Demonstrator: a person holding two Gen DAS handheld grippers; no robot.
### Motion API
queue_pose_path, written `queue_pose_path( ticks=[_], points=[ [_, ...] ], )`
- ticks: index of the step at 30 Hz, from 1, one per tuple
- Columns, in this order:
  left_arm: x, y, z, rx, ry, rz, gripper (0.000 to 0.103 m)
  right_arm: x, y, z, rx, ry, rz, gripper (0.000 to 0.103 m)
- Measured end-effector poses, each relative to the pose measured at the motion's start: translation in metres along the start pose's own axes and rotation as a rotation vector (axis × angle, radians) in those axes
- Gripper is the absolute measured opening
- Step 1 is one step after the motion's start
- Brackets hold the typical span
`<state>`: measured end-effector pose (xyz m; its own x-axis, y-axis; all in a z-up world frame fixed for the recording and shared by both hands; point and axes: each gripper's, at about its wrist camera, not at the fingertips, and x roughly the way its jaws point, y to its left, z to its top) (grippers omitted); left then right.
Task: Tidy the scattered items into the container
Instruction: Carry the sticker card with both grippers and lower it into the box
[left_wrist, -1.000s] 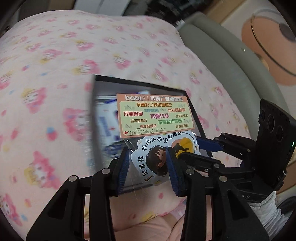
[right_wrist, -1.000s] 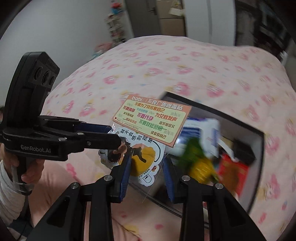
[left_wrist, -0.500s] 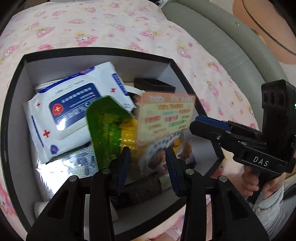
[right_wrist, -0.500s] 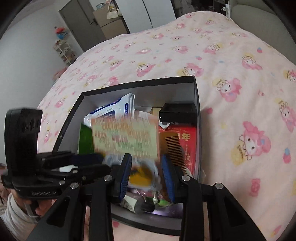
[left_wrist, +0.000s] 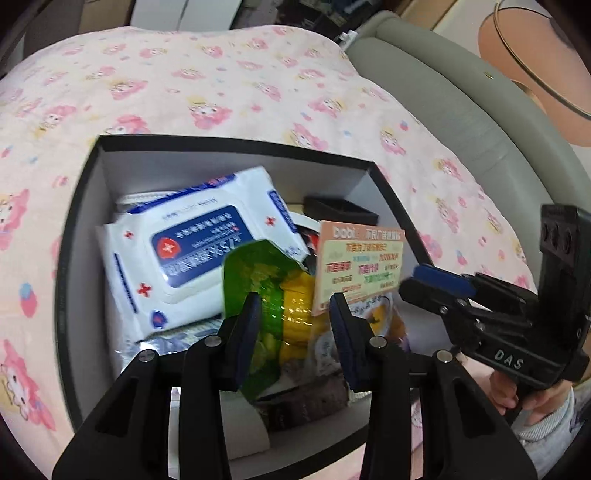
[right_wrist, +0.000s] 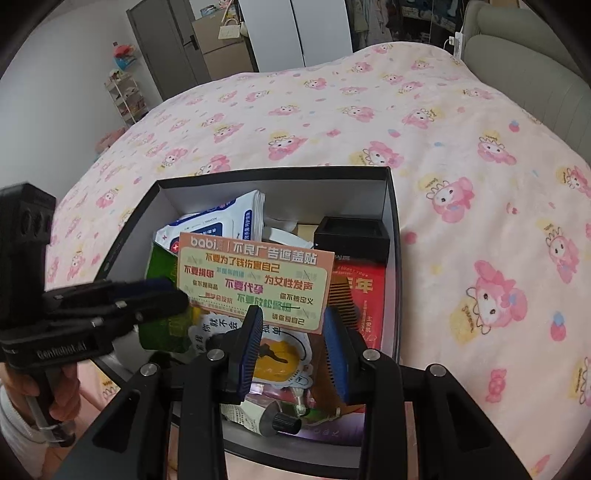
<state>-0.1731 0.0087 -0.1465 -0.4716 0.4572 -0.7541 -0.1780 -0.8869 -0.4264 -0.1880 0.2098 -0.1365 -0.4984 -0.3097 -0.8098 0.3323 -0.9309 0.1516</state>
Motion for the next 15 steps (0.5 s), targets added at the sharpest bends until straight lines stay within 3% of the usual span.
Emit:
queue_pose_path(
  ticks=[4,8,15],
  points=[
    [0.002,-0.003,0.002,0.01,-0.008,0.02,0.038,-0.002,0.021,-0.003,-0.092,-0.011,0.046,0.03],
    [0.01,-0.008,0.001,0.028,0.007,0.04,0.038,0.012,0.038,-0.01,-0.14,0.043,0.099,0.03],
    [0.02,-0.011,-0.002,0.048,0.046,0.032,0.038,0.021,0.042,-0.015,-0.161,0.074,0.052,0.03]
  ],
)
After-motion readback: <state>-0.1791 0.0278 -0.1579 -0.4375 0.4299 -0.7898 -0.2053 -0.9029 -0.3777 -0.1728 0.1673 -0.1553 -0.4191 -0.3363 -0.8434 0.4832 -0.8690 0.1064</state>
